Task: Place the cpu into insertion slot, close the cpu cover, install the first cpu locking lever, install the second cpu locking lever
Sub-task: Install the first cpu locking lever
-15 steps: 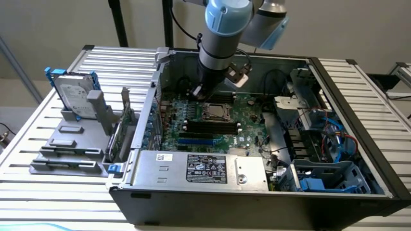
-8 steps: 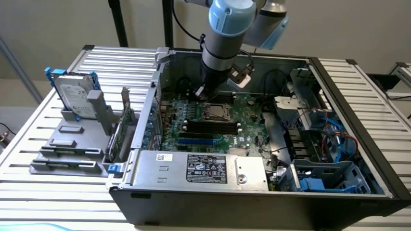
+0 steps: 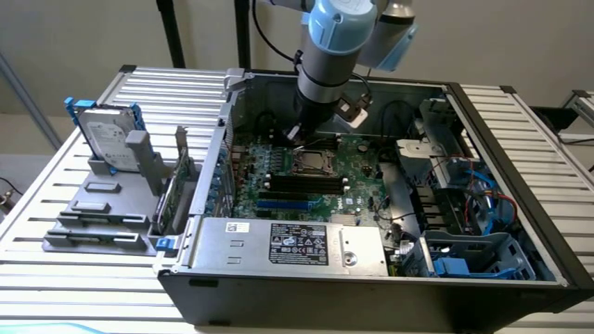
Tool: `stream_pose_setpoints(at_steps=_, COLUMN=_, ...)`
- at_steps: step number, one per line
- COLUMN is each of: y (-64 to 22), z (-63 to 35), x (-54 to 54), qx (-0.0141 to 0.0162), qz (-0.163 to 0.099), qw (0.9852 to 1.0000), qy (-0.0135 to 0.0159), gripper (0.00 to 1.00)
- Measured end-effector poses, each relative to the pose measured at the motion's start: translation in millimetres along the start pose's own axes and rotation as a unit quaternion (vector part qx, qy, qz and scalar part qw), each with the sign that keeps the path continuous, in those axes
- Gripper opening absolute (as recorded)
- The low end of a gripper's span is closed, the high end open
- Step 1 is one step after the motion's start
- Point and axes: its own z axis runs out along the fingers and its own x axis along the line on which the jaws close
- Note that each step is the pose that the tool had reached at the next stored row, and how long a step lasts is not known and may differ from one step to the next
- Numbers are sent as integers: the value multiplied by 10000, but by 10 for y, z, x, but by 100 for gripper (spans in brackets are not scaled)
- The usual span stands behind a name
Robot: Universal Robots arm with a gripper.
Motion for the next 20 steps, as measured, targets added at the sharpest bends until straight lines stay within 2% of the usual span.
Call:
stream_pose_setpoints(at_steps=3, y=4, z=-2, x=4, qx=0, qz=0, qw=10000, qy=-1, gripper=11)
stream_pose_setpoints(at_steps=7, y=-27, z=-88, x=9, qx=4, qz=-2, qw=10000, qy=6, gripper=11)
stream_pose_setpoints(at_steps=20, y=-315, z=-104, x=-240, qx=5, qz=-51, qw=10000, qy=1, gripper=11)
